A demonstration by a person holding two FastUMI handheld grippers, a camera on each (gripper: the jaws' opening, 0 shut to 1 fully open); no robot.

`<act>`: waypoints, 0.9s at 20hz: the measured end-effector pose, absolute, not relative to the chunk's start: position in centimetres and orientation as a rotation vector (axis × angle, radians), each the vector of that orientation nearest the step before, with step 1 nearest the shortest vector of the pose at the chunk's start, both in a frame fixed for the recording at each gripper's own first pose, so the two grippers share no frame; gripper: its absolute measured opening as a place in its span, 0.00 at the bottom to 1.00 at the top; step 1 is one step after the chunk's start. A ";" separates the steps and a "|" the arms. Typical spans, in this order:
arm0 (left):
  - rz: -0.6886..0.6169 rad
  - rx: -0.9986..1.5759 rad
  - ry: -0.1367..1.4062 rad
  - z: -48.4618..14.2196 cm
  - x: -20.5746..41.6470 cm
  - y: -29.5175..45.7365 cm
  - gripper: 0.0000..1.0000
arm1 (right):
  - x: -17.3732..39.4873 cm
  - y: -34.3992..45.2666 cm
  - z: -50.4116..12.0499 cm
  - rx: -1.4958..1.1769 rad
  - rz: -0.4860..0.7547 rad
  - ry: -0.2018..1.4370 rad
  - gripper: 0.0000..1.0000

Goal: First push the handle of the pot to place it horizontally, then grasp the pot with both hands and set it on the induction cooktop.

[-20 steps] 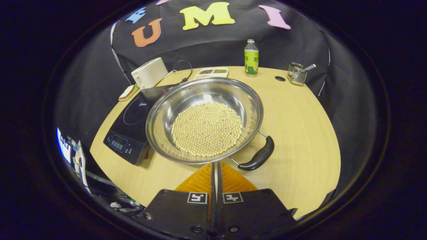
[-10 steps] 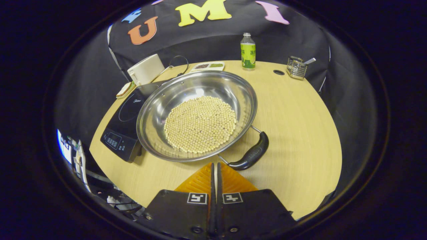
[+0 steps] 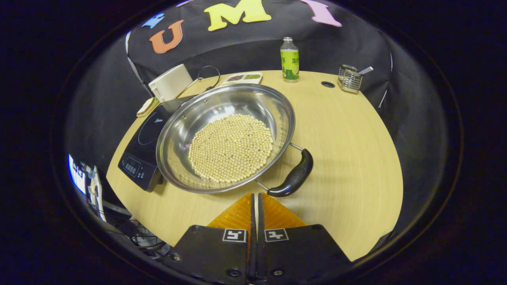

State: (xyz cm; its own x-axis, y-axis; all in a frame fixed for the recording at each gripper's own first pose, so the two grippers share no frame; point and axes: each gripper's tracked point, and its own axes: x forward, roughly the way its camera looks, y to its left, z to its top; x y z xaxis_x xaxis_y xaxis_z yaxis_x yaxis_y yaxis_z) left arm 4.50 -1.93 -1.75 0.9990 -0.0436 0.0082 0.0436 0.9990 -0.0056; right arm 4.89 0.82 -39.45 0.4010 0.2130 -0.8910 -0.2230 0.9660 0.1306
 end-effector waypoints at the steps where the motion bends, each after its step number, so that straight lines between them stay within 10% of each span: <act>1: -0.046 -0.008 -0.005 -1.9 4.7 -2.0 0.95 | 5.1 0.6 -39.4 -0.009 0.271 1.127 0.04; 4: -0.051 -0.010 -0.003 -2.1 5.3 -2.3 0.85 | 6.3 -0.4 -39.4 -0.015 0.258 1.125 0.04; 18: -0.045 0.009 0.023 -3.3 7.5 -2.6 0.95 | 11.7 -3.6 -39.8 -0.056 0.173 1.106 0.04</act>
State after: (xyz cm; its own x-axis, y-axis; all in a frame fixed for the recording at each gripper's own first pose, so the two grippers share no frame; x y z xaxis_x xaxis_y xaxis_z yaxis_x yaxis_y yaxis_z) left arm 7.51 -2.63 -3.26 0.9987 -0.0453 -0.0237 0.0455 0.9989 0.0081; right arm 11.69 -3.58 -39.82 0.4364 0.1110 -0.8929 -0.1672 0.9851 0.0408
